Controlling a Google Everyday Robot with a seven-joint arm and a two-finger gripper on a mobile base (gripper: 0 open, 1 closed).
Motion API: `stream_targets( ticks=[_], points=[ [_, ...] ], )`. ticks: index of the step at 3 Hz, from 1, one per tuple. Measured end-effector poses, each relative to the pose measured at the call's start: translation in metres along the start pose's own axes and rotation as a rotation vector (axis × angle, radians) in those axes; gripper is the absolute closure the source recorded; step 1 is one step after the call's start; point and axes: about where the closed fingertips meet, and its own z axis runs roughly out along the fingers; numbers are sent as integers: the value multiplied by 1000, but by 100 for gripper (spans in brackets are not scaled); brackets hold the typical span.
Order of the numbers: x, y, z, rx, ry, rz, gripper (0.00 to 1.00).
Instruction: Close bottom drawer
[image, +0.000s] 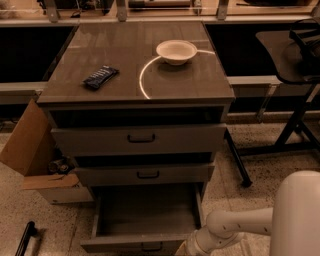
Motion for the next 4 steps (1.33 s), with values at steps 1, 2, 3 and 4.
stream_targets(
  ticks=[1, 2, 3, 4],
  points=[
    [15, -11, 11, -12, 50, -29, 100],
    [37, -25, 19, -10, 107, -92, 100],
    [57, -42, 28, -16, 133, -141, 100],
    [66, -64, 36, 14, 121, -182, 100]
  ],
)
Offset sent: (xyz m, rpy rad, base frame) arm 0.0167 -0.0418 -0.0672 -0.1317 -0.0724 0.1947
